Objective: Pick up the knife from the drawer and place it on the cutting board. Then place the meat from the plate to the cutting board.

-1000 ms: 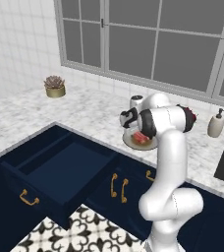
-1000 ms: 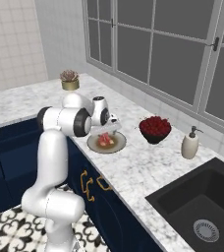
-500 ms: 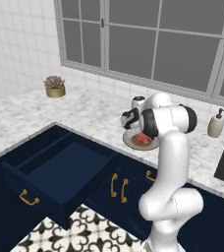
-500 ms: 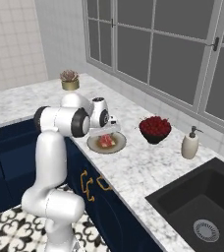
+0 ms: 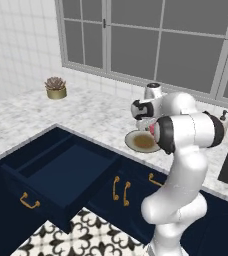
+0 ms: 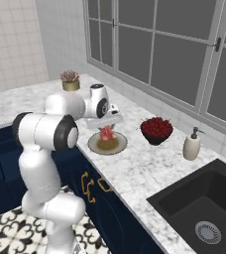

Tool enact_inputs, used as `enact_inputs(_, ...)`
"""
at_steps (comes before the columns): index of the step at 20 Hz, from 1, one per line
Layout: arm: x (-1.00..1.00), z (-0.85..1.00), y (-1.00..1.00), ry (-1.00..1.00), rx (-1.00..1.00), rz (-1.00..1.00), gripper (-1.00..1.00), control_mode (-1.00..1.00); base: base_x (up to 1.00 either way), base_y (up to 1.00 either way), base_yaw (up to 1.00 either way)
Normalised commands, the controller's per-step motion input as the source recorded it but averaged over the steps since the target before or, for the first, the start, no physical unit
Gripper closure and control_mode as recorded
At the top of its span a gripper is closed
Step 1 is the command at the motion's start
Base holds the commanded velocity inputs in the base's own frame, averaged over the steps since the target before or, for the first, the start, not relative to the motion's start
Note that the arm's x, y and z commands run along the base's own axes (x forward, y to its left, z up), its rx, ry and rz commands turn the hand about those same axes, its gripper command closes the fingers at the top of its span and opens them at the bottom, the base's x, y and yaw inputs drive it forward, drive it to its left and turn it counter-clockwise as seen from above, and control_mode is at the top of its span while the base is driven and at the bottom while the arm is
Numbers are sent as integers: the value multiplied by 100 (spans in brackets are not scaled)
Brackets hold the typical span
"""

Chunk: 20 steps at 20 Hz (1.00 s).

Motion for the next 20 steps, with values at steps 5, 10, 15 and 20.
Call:
enact_inputs(5, -92, 100, -1, -1, 0, 0, 100, -100, 0, 0, 0)
enact_inputs(10, -92, 100, 4, 0, 0, 0, 100, -100, 0, 0, 0)
enact_inputs(15, -60, 47, 2, 0, 0, 0, 100, 100, -40, 0, 0)
enact_inputs(20, 0, 0, 0, 0, 0, 0, 100, 100, -100, -8, -2)
